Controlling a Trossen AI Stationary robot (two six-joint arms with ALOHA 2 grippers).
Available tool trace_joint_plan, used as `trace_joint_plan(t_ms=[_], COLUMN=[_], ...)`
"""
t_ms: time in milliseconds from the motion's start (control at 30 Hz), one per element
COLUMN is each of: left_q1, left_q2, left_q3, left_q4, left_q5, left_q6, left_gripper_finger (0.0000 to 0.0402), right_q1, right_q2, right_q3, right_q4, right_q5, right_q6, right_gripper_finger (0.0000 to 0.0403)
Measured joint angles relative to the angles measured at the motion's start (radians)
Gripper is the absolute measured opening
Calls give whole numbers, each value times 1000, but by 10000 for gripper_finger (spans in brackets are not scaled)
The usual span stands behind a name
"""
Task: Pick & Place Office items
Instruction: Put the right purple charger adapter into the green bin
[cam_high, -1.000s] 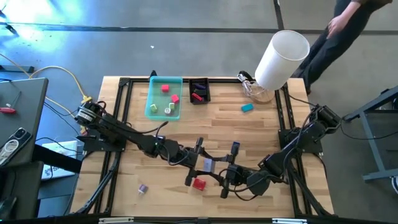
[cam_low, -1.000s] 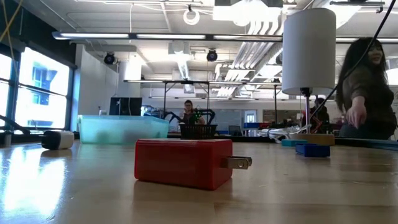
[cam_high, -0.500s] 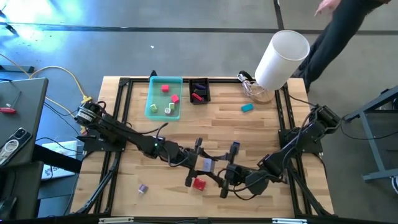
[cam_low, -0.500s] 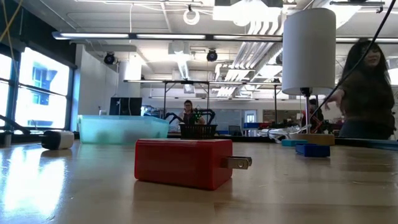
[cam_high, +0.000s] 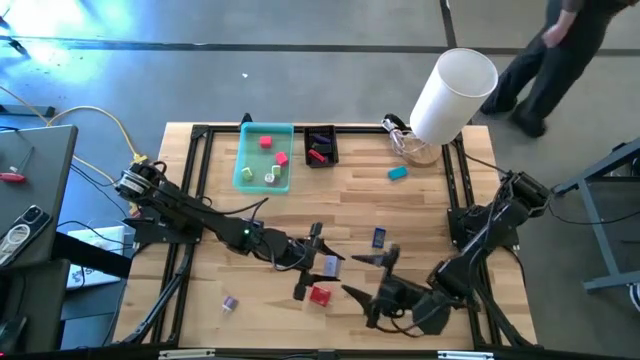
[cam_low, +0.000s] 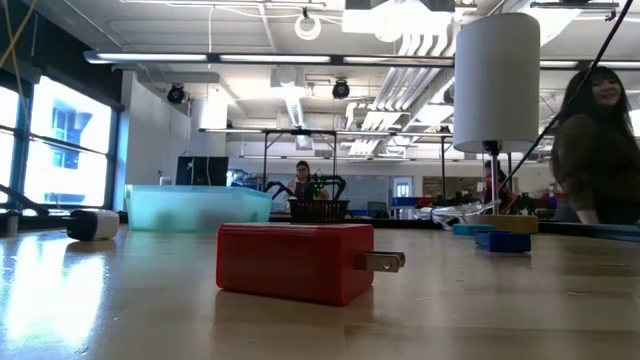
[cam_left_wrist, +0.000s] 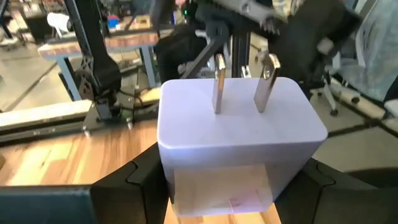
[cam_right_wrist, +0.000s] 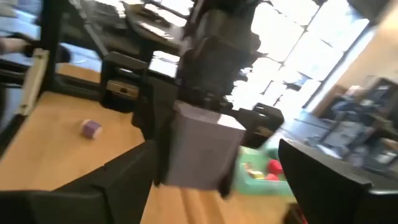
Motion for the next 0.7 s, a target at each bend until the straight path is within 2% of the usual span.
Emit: trace_joint_plan(t_ms=[133,267,367,500,600,700], left_q1=[-1,-1,18,82,176,320], left_q2=[-39,-102,-166,-253,-314,-363], left_q3=[0,0,-1,-1,-1,-1], left_q4=[-84,-263,-416,-581,-686,-846], left_q5=[-19,-136,-218,-256,-269,-271], left_q6=[-14,-115,-192,-237,-262,-315], left_gripper_finger=[204,204,204,204,204,204], right_q1=[54,103,128,129,104,65], right_q2=[0,0,0,-1,-1,-1], right_q3=[0,0,0,0,0,0], right_q4=[-27,-131,-217,-337,-396,-421], right_q5=[142,190,179,127,63,-19], right_q6=[11,110,216,353,436,499], right_gripper_finger=[315,314,314,314,314,314])
